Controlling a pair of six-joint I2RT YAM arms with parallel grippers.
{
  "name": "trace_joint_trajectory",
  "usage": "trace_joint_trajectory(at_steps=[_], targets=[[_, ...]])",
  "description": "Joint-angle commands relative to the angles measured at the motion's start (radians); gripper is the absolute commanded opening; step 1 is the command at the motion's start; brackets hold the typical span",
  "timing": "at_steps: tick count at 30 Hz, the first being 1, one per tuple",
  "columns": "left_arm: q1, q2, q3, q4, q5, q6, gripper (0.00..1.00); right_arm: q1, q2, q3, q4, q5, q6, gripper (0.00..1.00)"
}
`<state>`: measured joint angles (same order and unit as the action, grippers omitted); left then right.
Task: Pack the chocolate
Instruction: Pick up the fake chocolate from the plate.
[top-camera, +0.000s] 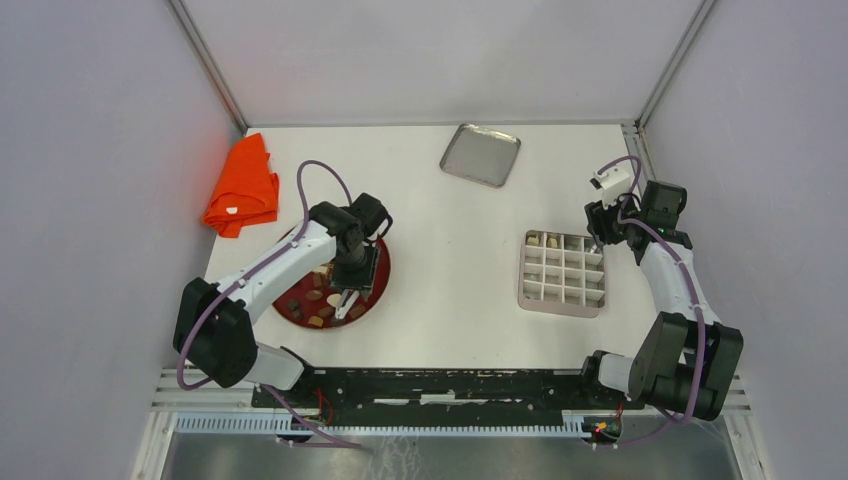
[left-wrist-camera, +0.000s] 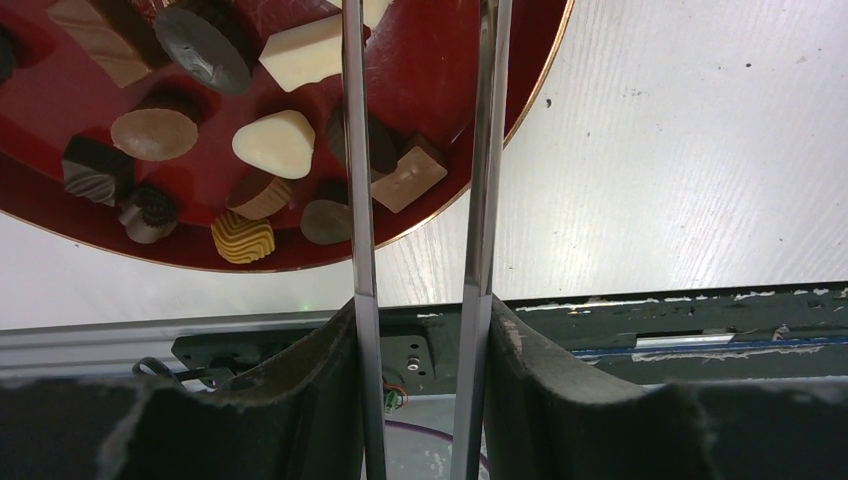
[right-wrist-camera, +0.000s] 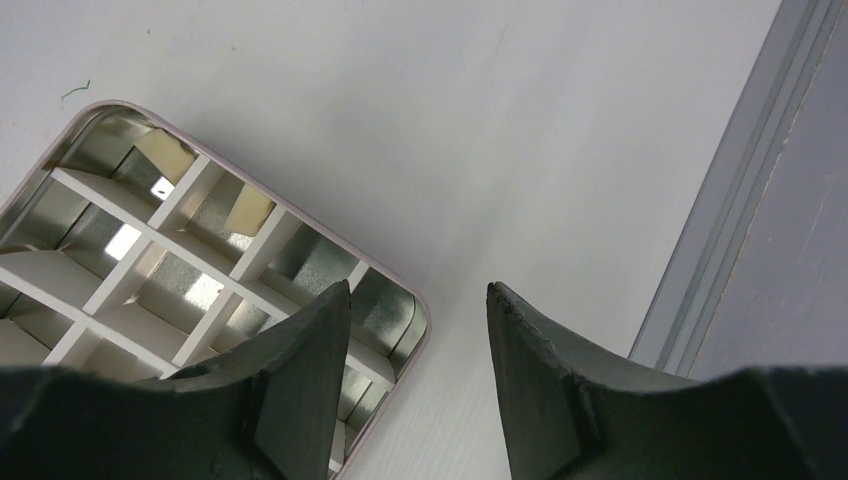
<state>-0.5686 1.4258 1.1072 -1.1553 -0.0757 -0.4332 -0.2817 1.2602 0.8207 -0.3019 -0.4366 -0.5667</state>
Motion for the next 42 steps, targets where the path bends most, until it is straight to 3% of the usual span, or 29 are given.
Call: trace_joint_trajectory(at_steps=[1, 10, 12, 17, 37, 42], targets=[[0.005, -0.013, -0.001, 0.023, -0.006, 0.012, 0.46, 0.004, 0.004, 0.001, 0.010, -0.013, -0.015, 0.59], [0.008, -0.008, -0.021, 0.031, -0.007, 0.017, 0.42, 0.003, 0.006, 0.001, 0.010, -0.012, -0.016, 0.59], [0.009, -0.010, -0.020, 0.031, -0.007, 0.017, 0.35, 0.003, 0.007, 0.001, 0.010, -0.012, -0.015, 0.59], [0.008, -0.021, -0.004, 0.024, -0.007, 0.015, 0.02, 0.004, 0.007, 0.001, 0.010, -0.013, -0.015, 0.59], [0.009, -0.088, 0.065, -0.008, -0.060, -0.006, 0.02, 0.004, 0.008, 0.001, 0.010, -0.016, -0.015, 0.59], [0.009, -0.130, 0.089, 0.004, 0.000, -0.015, 0.02, 0.003, 0.010, 0.003, 0.005, -0.031, -0.017, 0.59]])
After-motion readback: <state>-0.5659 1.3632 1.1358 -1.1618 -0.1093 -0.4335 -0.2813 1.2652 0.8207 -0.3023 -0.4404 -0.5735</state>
